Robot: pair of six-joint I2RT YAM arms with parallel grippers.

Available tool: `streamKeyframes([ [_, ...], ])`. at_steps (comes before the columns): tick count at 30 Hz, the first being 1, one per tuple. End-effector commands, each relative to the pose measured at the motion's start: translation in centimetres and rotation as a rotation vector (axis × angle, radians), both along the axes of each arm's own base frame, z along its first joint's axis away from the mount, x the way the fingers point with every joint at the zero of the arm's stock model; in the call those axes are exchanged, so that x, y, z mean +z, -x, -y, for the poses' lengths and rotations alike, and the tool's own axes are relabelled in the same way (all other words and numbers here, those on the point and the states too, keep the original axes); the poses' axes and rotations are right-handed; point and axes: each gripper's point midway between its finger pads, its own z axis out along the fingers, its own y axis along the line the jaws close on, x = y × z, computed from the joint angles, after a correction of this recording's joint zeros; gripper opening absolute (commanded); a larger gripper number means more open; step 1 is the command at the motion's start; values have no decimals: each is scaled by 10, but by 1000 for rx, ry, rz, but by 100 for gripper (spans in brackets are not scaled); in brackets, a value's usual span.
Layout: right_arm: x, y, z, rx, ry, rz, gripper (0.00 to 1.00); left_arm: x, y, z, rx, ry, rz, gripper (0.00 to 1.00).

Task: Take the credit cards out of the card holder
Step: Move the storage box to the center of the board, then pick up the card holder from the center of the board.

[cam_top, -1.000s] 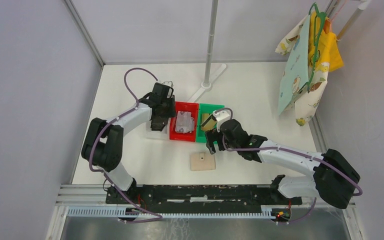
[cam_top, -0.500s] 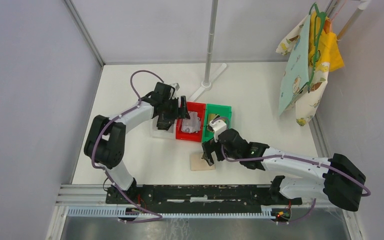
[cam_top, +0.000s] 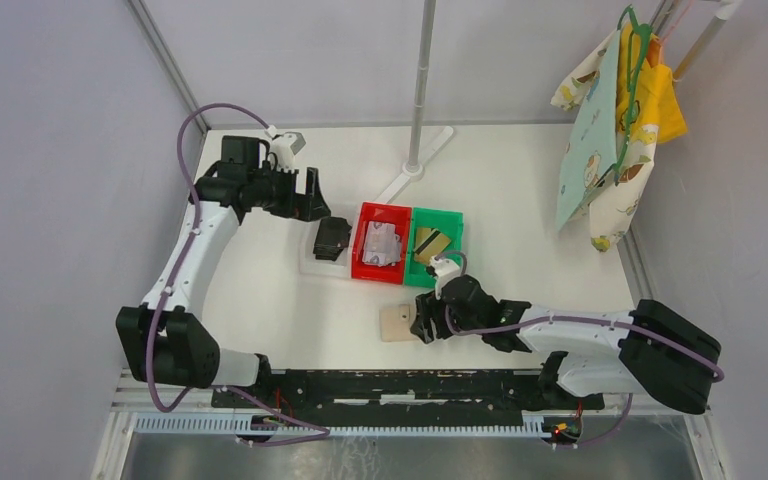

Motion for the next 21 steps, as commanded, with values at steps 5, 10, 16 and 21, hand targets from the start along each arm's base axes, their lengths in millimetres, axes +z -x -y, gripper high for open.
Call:
streamKeyframes([
  [5, 7, -4, -23, -26, -97, -30, 47, -5, 46, -19, -146, -149, -11, 100],
  [10, -2, -6, -21, -50, -68, -47, 21, -11, 55, -18, -176, -146, -17, 100],
  [16, 34, -8, -41, 38, -169, 32, 0, -22, 80, -2, -316, -72, -23, 100],
  [21, 73, -8, -52, 125, -233, 144, 0, -17, 102, 17, -457, 50, -6, 100],
])
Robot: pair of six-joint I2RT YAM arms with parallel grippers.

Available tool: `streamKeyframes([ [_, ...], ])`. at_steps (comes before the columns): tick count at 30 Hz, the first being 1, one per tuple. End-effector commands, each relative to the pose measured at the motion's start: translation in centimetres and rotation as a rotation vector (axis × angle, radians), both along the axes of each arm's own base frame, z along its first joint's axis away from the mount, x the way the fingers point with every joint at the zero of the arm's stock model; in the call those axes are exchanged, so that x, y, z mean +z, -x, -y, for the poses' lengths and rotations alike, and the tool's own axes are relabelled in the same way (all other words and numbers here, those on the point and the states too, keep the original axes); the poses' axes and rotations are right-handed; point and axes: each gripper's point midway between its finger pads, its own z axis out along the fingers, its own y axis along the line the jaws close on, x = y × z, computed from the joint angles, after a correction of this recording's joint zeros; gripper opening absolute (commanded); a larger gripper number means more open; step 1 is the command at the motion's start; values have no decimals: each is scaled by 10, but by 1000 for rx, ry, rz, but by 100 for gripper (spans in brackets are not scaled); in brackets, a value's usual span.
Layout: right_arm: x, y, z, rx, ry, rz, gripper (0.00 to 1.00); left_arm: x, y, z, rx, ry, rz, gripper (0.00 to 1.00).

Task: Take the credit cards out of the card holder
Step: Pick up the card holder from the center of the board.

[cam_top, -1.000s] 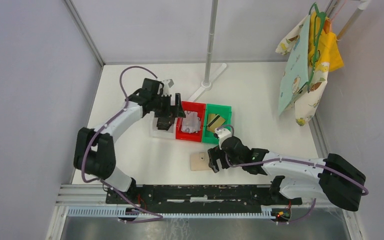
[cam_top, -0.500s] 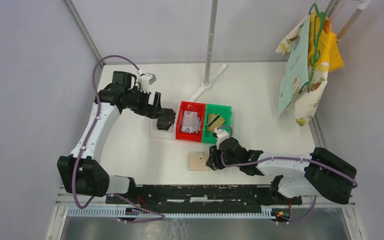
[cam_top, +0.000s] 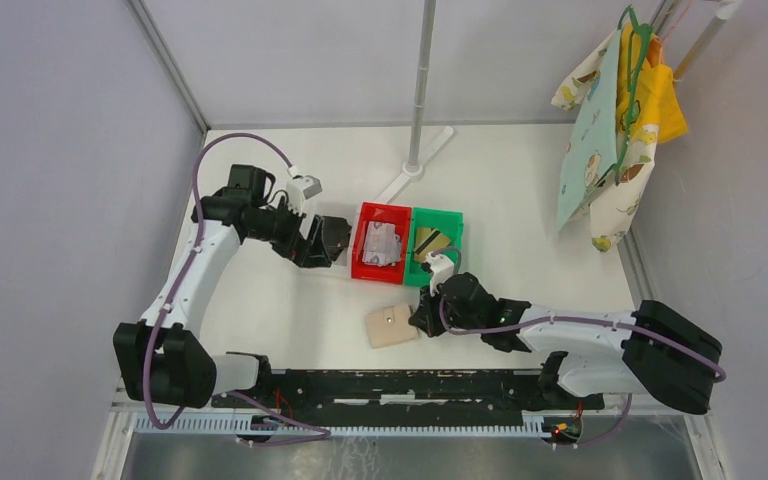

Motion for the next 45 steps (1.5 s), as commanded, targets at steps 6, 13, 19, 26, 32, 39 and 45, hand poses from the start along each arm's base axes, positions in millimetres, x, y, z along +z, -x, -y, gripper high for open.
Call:
streamKeyframes([
  [6, 88, -12, -37, 129, -163, 219, 0, 15, 46, 38, -314, 265, 44, 100],
  [13, 124, -17, -57, 214, -192, 299, 0, 6, 62, 45, -438, 311, 26, 100],
  [19, 174, -24, -72, 283, -188, 388, 0, 2, 72, 58, -497, 338, -14, 99],
  [26, 223, -27, -79, 298, -243, 458, 0, 21, 89, 65, -561, 443, -51, 100],
  [32, 247, -26, -76, 302, -264, 495, 0, 45, 97, 69, -591, 531, -53, 100],
  [39, 290, -28, -64, 248, -315, 566, 0, 75, 69, 68, -467, 637, -37, 100],
  [45, 332, -34, -53, 178, -365, 633, 0, 100, 56, 65, -407, 679, -73, 100],
])
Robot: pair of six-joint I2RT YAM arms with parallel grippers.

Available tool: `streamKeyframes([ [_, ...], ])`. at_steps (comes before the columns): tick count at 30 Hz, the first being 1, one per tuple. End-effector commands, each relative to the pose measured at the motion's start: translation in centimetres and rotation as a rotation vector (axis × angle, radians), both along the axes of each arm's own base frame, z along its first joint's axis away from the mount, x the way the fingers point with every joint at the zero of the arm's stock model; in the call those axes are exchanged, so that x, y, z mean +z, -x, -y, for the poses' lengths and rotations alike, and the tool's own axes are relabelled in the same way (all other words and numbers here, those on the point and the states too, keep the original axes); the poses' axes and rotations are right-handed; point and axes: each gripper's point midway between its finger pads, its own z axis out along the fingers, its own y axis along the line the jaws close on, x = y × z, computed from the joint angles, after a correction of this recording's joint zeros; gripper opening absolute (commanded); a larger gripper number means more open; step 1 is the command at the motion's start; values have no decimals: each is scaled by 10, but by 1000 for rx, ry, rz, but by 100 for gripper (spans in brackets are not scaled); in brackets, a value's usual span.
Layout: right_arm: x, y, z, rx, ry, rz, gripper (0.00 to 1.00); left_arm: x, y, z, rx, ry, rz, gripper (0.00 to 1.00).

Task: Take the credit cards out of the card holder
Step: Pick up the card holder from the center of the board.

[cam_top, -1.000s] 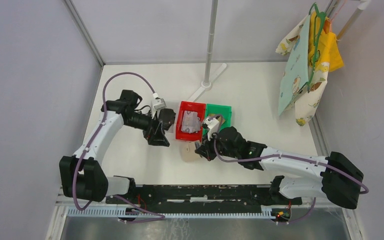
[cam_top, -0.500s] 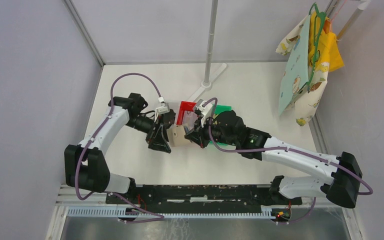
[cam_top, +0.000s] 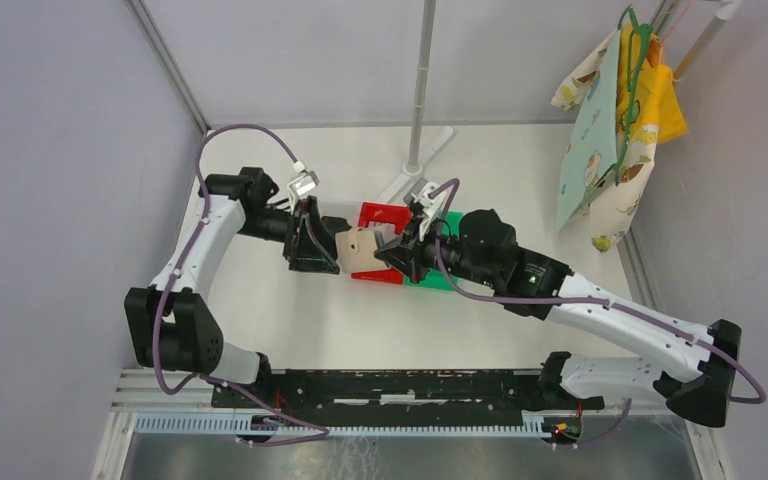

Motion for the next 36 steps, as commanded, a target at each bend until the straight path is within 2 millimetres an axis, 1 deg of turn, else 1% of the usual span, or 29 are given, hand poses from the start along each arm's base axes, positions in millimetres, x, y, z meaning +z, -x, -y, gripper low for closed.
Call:
streamKeyframes([
  [1, 78, -6, 11, -60, -150, 121, 0, 35, -16, -2, 58, 56, -41, 100],
  [2, 82, -8, 12, -72, -149, 128, 0, 35, -23, -6, 89, 32, -54, 100],
  [3, 84, -9, 14, -82, -143, 133, 0, 34, -37, -10, 144, -17, -78, 100],
  [4, 86, -13, 17, -109, -139, 136, 0, 31, -58, -14, 246, -87, -88, 100],
  [5, 87, -15, 19, -123, -135, 139, 0, 27, -86, -23, 407, -173, -75, 100],
  [6, 88, -19, 21, -143, -130, 139, 0, 33, -103, -30, 498, -204, 6, 100],
  [7, 87, -21, 21, -156, -124, 137, 0, 43, -108, -32, 531, -201, 67, 100],
  [8, 88, -23, 22, -170, -122, 134, 0, 52, -110, -32, 550, -181, 93, 100],
  [10, 88, -25, 21, -181, -123, 126, 0, 66, -104, -27, 528, -133, 107, 100],
  [11, 89, -27, 22, -187, -128, 125, 0, 69, -99, -24, 505, -108, 104, 100],
  [13, 92, -28, 21, -192, -140, 123, 0, 72, -85, -16, 451, -50, 26, 100],
  [15, 98, -30, 22, -194, -166, 126, 0, 71, -73, -11, 414, -10, -37, 100],
  [17, 105, -31, 23, -190, -196, 128, 0, 74, -68, -10, 446, 18, -49, 100],
  [18, 109, -31, 23, -190, -214, 126, 0, 76, -69, -11, 487, 29, -37, 100],
  [21, 120, -33, 25, -187, -273, 124, 0, 93, -72, -13, 603, 108, 3, 100],
  [23, 129, -35, 25, -185, -320, 117, 0, 101, -74, -13, 658, 149, -16, 100],
  [26, 136, -40, 23, -186, -369, 98, 0, 108, -68, -5, 642, 193, -55, 100],
  [30, 140, -38, 11, -125, -423, 69, 0, 114, -58, 6, 601, 246, -77, 100],
  [32, 143, -38, 8, -108, -450, 63, 0, 116, -55, 8, 596, 274, -91, 99],
  [36, 151, -37, 9, -93, -499, 58, 0, 115, -51, 9, 588, 281, -128, 98],
])
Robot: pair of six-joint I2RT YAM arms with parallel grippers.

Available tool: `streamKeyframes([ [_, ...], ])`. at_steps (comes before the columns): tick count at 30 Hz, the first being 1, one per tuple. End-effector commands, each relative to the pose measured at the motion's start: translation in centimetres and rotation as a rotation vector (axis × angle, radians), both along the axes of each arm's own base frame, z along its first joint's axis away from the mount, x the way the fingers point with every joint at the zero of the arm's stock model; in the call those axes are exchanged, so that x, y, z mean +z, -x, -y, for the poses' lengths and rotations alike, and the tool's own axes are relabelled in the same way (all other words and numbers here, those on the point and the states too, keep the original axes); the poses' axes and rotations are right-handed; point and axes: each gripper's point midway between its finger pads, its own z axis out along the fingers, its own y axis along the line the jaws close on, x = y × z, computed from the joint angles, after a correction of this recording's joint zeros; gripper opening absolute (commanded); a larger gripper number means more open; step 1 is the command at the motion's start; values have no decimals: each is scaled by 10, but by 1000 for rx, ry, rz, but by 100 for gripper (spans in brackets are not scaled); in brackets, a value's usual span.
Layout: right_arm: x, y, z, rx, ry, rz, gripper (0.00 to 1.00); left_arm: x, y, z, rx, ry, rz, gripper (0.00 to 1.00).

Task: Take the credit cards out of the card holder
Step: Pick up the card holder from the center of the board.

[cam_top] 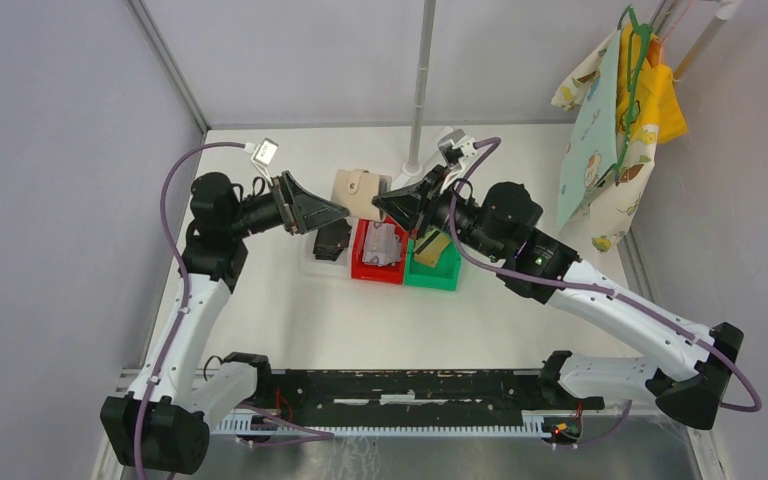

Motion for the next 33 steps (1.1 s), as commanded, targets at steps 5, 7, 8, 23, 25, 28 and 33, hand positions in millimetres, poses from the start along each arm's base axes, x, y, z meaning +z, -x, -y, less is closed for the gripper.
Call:
streamKeyframes([
  [5, 49, 13, -3, 91, -219, 45, 0, 29, 4, 3, 2, 105, -1, 98],
  [7, 42, 12, -5, 99, -227, 28, 0, 40, 5, 4, 0, 135, 21, 96],
  [8, 38, 12, -6, 101, -233, 19, 0, 44, 6, 4, -2, 151, 27, 94],
  [23, 1, -2, -2, 47, -251, -20, 0, 66, 18, 6, -40, 197, 46, 34],
  [25, -3, 0, -7, 71, -226, -23, 0, 59, 13, 5, -23, 157, 48, 21],
  [28, -19, -2, -15, 89, -152, -51, 17, 50, 7, 3, -13, 72, 89, 3],
  [33, -35, -8, 0, 77, 4, -36, 77, 35, 11, -1, -104, -146, 285, 2],
])
